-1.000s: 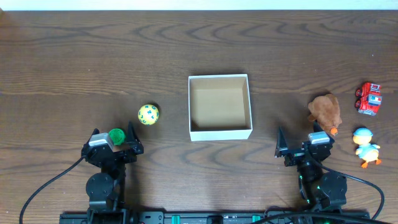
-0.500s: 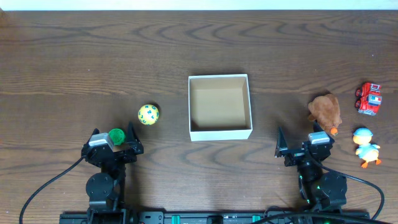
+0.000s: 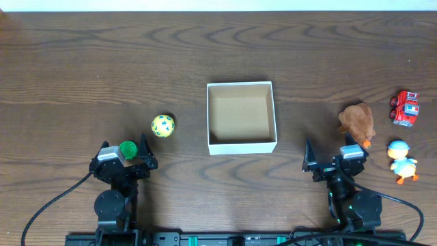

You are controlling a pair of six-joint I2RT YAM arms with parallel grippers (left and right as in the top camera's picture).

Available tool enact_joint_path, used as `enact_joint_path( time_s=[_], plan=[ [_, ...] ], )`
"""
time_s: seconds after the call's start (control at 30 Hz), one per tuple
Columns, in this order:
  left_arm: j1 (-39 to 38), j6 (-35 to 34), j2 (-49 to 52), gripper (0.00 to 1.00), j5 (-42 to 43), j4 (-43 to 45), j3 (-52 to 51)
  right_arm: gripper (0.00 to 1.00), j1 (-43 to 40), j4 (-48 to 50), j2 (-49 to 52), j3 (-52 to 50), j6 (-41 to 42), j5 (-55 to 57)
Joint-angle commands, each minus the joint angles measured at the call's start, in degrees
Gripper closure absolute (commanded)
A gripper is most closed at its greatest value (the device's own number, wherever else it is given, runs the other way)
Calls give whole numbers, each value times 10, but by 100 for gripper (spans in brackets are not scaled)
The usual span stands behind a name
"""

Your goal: Pack container

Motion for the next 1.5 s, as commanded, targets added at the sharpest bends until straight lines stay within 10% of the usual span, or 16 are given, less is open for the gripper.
enact_joint_path(
  time_s=[0.0,0.77,1.47],
  plan=[
    [3,5,-3,2,0,-21,-12,1,-10,-12,-3,-1,8,-2],
    [3,-107,50,2,39,-26,19,1,-11,-51,118,38,110,8],
    [3,13,395,2,63,-333,430,1,-188,-328,570,532,8,-58]
  ],
)
